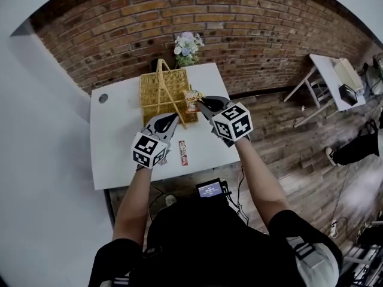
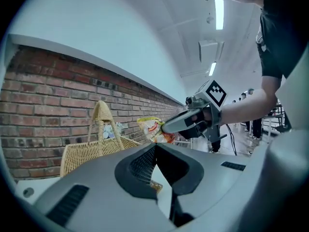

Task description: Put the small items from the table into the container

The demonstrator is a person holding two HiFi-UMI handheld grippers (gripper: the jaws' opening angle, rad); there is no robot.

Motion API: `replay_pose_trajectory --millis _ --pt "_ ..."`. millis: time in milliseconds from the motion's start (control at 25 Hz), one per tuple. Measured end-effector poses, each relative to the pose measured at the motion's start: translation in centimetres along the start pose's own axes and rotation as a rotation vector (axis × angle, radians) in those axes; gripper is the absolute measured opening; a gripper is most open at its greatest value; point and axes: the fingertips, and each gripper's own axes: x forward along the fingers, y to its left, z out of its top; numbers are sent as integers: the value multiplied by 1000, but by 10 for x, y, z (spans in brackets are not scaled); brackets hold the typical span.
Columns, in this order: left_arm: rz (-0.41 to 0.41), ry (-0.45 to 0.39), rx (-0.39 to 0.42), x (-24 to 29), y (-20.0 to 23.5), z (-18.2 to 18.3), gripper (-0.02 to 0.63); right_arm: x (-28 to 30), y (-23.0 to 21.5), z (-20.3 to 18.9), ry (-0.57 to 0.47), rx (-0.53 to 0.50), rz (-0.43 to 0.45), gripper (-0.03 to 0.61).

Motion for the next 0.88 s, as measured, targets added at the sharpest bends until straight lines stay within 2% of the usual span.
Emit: replay_pose_trajectory --millis 400,880 --pt "40 -23 33 5 30 23 9 37 -12 37 -12 -30 16 43" --pt "62 -5 -18 5 55 7 9 88 -20 28 67 -18 36 43"
